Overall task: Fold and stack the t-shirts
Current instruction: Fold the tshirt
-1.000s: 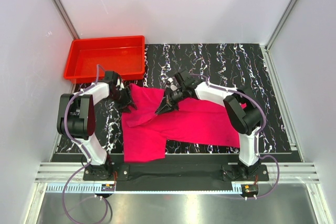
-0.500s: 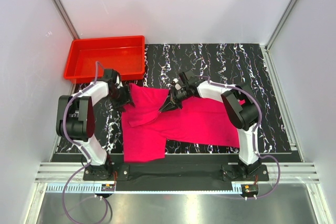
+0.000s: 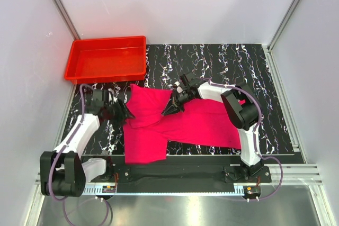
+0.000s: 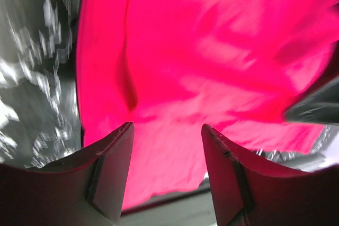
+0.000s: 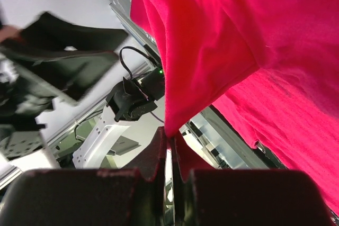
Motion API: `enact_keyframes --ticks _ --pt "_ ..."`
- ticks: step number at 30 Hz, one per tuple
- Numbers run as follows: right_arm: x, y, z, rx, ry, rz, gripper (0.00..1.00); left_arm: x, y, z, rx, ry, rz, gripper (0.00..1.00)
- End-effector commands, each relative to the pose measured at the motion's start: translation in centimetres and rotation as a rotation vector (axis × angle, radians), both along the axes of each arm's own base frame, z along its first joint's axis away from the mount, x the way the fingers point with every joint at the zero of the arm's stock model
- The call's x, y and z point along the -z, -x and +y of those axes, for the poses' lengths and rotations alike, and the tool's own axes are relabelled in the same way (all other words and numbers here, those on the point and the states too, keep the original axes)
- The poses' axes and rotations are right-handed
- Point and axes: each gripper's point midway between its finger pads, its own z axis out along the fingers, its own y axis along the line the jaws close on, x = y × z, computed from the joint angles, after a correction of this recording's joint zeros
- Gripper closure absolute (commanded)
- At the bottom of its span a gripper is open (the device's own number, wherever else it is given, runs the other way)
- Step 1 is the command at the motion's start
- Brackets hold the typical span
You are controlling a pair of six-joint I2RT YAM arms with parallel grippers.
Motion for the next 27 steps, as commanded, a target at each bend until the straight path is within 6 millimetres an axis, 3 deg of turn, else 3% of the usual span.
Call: enact_keyframes --ticks 1,8,16,21,27 --pt "-0.8 0.2 0.2 -0.021 -0.028 -0.021 1.0 -0.1 -0.2 -1.5 -0.06 0.128 -0.024 0.43" --pt "-1.0 0.3 0.3 -0.012 -0.046 -0.018 1.0 1.2 0.2 -0.7 -0.143 0.105 -0.04 0.44" --pt "-1.0 0.6 0.1 -0.015 -0.048 -0.015 1.0 2.7 -1.6 -0.4 -0.144 0.08 -0.033 0.43" --pt "-0.9 0.7 0.0 -0.016 -0.049 -0.009 1.0 2.0 -3.1 -0.5 -0.138 0.087 -0.086 0.44" --pt "-1.0 0.5 0.2 -0.018 -0.054 -0.015 1.0 3.2 -2.0 -1.3 -0.127 0.122 -0.006 0.45"
